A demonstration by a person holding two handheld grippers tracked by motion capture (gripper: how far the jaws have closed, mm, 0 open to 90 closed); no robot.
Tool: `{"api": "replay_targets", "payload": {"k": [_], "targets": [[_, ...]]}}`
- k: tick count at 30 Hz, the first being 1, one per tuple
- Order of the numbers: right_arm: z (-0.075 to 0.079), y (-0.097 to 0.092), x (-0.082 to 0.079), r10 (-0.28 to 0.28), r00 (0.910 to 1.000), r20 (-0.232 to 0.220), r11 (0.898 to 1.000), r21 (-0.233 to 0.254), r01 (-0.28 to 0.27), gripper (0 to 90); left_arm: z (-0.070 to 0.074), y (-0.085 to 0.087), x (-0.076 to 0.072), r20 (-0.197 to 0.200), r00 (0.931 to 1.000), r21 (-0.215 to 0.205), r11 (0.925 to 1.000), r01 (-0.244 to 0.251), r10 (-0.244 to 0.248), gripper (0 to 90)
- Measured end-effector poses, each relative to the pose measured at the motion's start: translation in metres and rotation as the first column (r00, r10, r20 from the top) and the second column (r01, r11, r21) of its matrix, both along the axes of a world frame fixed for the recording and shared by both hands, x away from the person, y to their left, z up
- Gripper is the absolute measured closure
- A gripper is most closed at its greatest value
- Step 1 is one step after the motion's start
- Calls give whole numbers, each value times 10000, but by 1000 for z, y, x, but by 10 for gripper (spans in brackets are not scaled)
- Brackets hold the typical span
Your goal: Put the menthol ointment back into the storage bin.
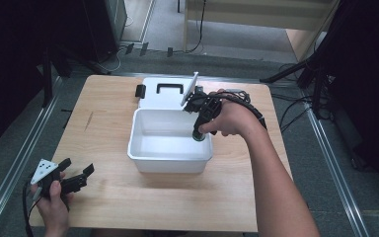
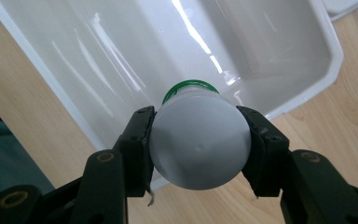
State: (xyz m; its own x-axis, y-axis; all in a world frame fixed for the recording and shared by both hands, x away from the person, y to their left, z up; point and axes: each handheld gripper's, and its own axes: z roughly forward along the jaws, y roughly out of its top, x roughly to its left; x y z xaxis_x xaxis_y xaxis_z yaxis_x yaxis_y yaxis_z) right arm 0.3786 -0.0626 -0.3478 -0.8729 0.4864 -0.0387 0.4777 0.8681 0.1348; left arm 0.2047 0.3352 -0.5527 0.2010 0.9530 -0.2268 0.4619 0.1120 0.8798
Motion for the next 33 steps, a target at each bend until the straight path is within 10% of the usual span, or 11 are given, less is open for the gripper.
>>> {"api": "replay_targets", "payload": {"k": [16, 33], "targets": [[-44, 3, 0, 1555, 9874, 280, 9878, -23, -1555, 516, 0, 1, 0, -32, 10000, -47, 10000, 11, -11, 68], [-76, 3, 1, 1831, 9827, 288, 9825, -414, -1818, 515, 0, 1, 0, -71, 10000, -55, 10000, 20, -21, 68]]}}
